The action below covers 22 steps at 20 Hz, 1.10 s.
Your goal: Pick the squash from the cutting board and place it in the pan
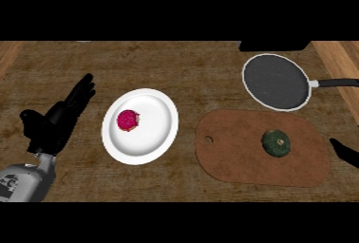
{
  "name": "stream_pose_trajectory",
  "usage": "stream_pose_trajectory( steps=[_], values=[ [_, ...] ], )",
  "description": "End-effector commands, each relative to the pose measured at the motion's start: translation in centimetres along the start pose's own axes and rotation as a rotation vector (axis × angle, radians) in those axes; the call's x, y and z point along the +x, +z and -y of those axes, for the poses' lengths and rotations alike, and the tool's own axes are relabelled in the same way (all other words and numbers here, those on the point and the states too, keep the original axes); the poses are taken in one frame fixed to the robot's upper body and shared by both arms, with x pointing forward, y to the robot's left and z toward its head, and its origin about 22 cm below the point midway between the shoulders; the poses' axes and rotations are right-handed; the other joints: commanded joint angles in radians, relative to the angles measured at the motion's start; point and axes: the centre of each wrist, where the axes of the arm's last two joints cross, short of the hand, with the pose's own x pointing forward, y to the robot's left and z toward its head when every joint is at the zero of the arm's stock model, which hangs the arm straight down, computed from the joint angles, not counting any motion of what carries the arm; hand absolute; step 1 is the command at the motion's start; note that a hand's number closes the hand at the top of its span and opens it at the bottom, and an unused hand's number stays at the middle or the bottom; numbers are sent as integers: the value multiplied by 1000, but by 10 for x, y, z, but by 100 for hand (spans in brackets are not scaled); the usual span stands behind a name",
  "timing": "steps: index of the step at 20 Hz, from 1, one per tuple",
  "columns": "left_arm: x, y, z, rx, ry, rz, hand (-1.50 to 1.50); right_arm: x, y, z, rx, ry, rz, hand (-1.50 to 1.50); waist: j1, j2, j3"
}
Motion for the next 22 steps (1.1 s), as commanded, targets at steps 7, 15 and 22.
stream_pose_trajectory(
  steps=[7, 15, 22],
  values=[
    [-14, 4, 19, -41, -8, -15, 0, -21, 84, -62, -62, 141, -187, -150, 20, -11, 1],
    [-5, 6, 19, -57, -37, -28, 0, 56, 42, -27, 135, 500, -400, -150, 47, -10, 1],
    [-1, 7, 27, -73, -37, 0, 0, 130, 33, -44, 449, 574, -555, -150, 71, -7, 3]
  ],
)
